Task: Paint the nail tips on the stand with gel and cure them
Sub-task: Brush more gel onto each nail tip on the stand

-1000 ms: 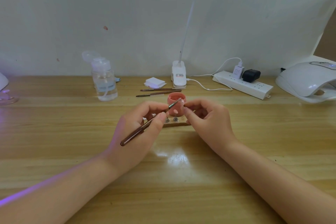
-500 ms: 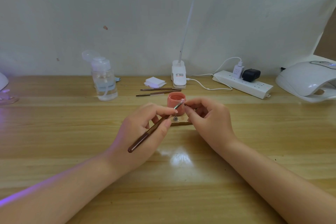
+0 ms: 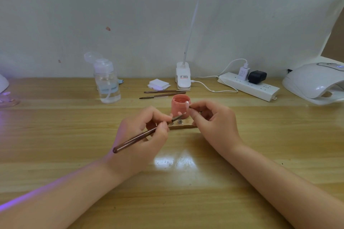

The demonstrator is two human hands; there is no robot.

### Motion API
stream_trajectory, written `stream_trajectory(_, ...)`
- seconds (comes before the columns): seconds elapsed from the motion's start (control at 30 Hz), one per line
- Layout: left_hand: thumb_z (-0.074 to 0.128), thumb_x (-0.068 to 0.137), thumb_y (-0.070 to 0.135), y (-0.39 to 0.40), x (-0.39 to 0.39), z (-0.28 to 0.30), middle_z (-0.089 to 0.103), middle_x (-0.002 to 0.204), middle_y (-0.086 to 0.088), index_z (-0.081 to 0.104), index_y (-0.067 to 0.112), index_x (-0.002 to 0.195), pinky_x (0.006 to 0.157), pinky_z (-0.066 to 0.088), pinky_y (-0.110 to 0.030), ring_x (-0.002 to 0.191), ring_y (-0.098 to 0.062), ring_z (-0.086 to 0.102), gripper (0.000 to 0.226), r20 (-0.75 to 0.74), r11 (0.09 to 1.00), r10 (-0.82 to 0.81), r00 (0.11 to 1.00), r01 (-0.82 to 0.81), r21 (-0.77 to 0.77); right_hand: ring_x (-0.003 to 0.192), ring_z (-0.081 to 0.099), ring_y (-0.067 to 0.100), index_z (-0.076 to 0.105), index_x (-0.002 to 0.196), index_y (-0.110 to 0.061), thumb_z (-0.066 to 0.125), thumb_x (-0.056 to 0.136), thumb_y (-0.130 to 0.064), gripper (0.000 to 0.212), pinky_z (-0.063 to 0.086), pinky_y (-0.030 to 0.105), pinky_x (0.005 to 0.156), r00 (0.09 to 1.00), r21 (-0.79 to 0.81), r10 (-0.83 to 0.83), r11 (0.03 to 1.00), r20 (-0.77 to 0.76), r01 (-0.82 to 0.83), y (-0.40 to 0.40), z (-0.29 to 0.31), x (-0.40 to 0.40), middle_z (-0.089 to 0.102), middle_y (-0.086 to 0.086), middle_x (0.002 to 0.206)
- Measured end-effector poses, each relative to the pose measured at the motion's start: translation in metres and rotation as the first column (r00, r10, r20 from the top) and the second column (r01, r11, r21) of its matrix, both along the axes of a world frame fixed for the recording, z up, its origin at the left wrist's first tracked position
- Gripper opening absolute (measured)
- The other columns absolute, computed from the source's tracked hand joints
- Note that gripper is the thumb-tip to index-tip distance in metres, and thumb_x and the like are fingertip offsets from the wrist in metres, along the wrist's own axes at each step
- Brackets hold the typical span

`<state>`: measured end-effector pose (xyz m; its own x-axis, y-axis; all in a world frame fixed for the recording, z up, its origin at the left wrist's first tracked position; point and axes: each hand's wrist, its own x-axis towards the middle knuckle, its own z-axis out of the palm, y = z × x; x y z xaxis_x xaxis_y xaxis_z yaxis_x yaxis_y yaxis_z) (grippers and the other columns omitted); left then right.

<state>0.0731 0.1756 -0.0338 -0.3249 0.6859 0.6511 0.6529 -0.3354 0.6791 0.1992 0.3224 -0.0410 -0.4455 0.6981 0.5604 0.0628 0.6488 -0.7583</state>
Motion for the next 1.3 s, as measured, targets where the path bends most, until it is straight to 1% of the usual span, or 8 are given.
stream_trajectory(0.2,0.062,0.090,0.018,0.0015,0.0025,0.0033,0.071,0.086,0.024,0.066,0.044,0.102,0.069,0.046,-0.006,0.081,0.002,0.066,0.029,-0.009,1.000,0.001,1.000,-0.001,0.031,0.062,0.066,0.021,0.072,0.087,-0.019,0.073,0.084,-0.014,0.006,0.055,0.043,0.065,1.000,-0.027,0.001,1.000,-0.016,-0.001,-0.0011,0.0001,-0.0001,0.070,-0.009,0.074)
stream_trajectory(0.33,0.056,0.092,0.025,0.0026,-0.0010,0.0002,0.068,0.095,0.016,0.070,0.029,0.101,0.079,0.046,-0.014,0.089,-0.012,0.064,0.017,-0.104,0.999,-0.022,0.994,0.025,0.022,0.062,0.066,0.018,0.073,0.087,-0.017,0.073,0.084,-0.013,0.006,0.055,0.042,0.065,1.000,-0.031,0.008,0.999,-0.019,-0.009,-0.0016,0.0010,0.0000,0.071,-0.009,0.074)
stream_trajectory(0.47,0.052,0.095,0.026,0.0025,-0.0020,0.0002,0.069,0.102,0.018,0.067,0.037,0.109,0.083,0.046,-0.013,0.100,-0.010,0.065,0.023,-0.117,0.999,-0.033,0.993,0.033,-0.002,0.061,0.066,0.015,0.072,0.086,-0.017,0.074,0.083,-0.012,0.006,0.056,0.039,0.064,1.000,-0.039,0.009,0.999,-0.026,-0.010,-0.0022,0.0012,-0.0002,0.071,-0.010,0.073)
stream_trajectory(0.73,0.051,0.086,0.025,0.0008,-0.0026,-0.0022,0.068,0.087,0.013,0.065,0.033,0.096,0.075,0.046,-0.013,0.082,-0.011,0.064,0.019,-0.034,0.997,-0.069,0.997,0.070,0.032,0.059,0.065,0.014,0.072,0.089,-0.013,0.072,0.084,-0.011,0.005,0.055,0.042,0.065,1.000,-0.036,0.016,0.999,-0.011,-0.016,-0.0034,0.0022,0.0007,0.072,-0.008,0.074)
stream_trajectory(0.9,0.048,0.092,0.032,0.0009,-0.0009,-0.0018,0.071,0.097,0.019,0.065,0.040,0.105,0.079,0.046,-0.009,0.096,-0.003,0.066,0.023,0.026,0.998,-0.063,0.998,0.063,-0.030,0.059,0.066,0.012,0.072,0.089,-0.014,0.073,0.084,-0.012,0.006,0.055,0.036,0.063,1.000,-0.029,0.011,1.000,-0.010,-0.011,-0.0041,0.0031,0.0009,0.070,-0.009,0.074)
stream_trajectory(1.07,0.045,0.092,0.033,-0.0019,-0.0025,-0.0049,0.071,0.087,0.012,0.065,0.035,0.099,0.079,0.053,-0.030,0.090,-0.013,0.069,0.022,0.011,0.999,-0.043,0.999,0.043,-0.020,0.058,0.065,0.005,0.070,0.086,-0.018,0.073,0.084,-0.012,0.007,0.054,0.031,0.060,1.000,-0.031,0.020,0.999,-0.015,-0.021,-0.0050,0.0036,0.0009,0.068,-0.017,0.067)
stream_trajectory(1.23,0.050,0.094,0.029,-0.0007,-0.0015,-0.0023,0.071,0.095,0.018,0.064,0.040,0.105,0.077,0.046,-0.009,0.094,-0.002,0.065,0.020,0.034,0.999,-0.024,0.999,0.025,-0.030,0.060,0.066,0.015,0.072,0.087,-0.017,0.073,0.084,-0.011,0.007,0.055,0.038,0.063,1.000,-0.023,0.007,1.000,-0.008,-0.007,-0.0045,0.0032,0.0008,0.069,-0.010,0.073)
stream_trajectory(1.3,0.052,0.093,0.027,-0.0006,-0.0015,-0.0030,0.071,0.093,0.018,0.065,0.037,0.102,0.077,0.047,-0.010,0.091,-0.003,0.066,0.019,0.026,0.998,-0.030,0.999,0.032,-0.055,0.060,0.066,0.011,0.071,0.087,-0.018,0.073,0.083,-0.010,0.008,0.055,0.037,0.063,1.000,-0.026,0.011,1.000,-0.012,-0.012,-0.0049,0.0037,0.0009,0.069,-0.013,0.072)
